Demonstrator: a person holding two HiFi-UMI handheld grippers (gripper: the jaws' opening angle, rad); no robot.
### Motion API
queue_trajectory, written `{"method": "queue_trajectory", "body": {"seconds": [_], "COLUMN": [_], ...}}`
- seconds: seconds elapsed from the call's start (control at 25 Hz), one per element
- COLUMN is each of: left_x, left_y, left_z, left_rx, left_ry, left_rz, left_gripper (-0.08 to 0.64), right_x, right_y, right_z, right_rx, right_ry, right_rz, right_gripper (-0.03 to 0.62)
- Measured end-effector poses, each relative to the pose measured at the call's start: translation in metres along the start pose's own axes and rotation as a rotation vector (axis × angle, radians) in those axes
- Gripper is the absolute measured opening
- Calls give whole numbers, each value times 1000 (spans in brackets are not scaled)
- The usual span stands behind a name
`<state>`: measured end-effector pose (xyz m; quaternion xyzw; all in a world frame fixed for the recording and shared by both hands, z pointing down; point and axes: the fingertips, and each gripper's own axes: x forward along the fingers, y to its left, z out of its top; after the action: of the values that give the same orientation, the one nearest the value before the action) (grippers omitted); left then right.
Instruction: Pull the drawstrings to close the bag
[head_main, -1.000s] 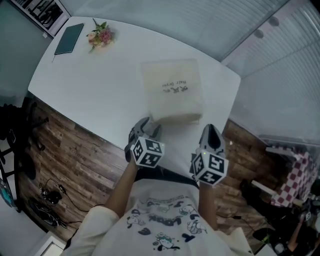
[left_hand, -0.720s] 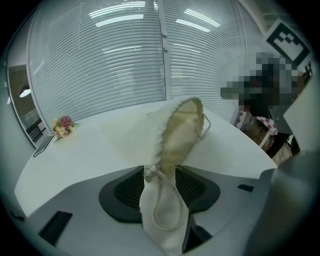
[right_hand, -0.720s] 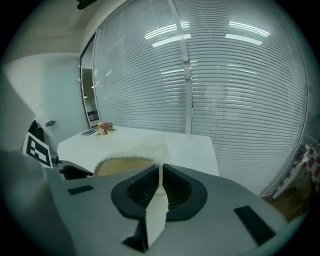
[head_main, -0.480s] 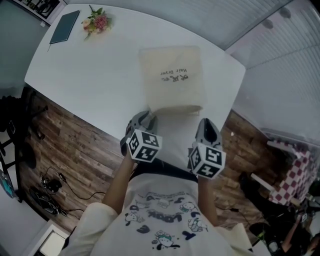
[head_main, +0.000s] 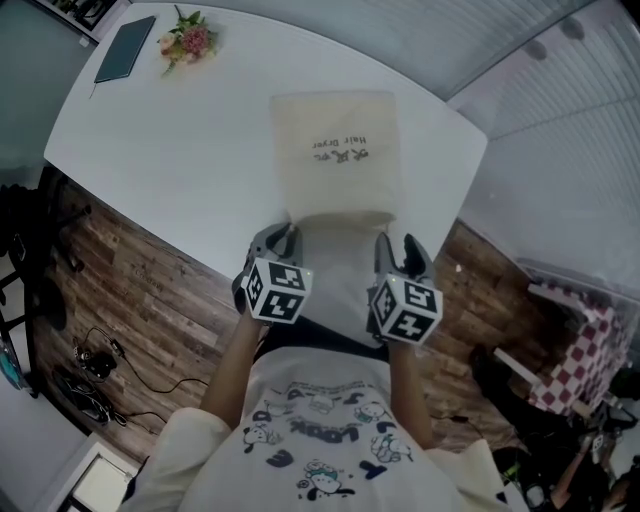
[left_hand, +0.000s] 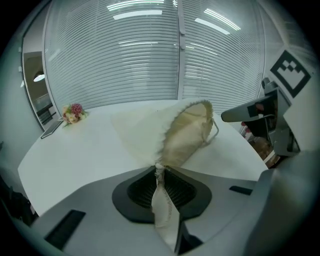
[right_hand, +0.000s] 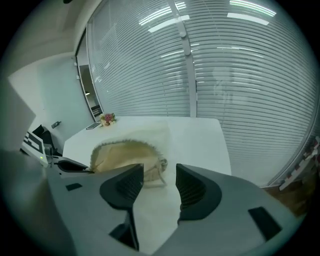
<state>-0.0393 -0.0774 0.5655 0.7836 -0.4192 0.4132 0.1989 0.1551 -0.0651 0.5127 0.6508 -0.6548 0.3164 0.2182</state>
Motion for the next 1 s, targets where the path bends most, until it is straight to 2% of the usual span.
{"method": "queue_trajectory", "body": {"seconds": [0.24,0.44,0.56,0.68,0.8,1.0], "left_x": [1,1,1,2,2,2], "left_y": [2,2,3,3,4,6], "left_z": [1,1,-1,0,0,0], "left_rx": [-13,-19,-23,-28,-29,-35], "left_ry": [-4,-4,-4,-4,-2,0], "left_rz": [8,9,15,17,18,21], "left_gripper": [84,84,84,84,84,84], "right_x": [32,50,59,63,61,46], "right_y": [5,-5,-17,-23,-17,-5], "right_z": [-8,-4,-3,-4,-7,-17], "right_rx": [29,203,249,234,187,21], "right_ry": [67,59,63,78,100,128], "right_rz": [-55,-158,-234,-263,-231,-190], "right_gripper": [215,230,229,224,163,140]}}
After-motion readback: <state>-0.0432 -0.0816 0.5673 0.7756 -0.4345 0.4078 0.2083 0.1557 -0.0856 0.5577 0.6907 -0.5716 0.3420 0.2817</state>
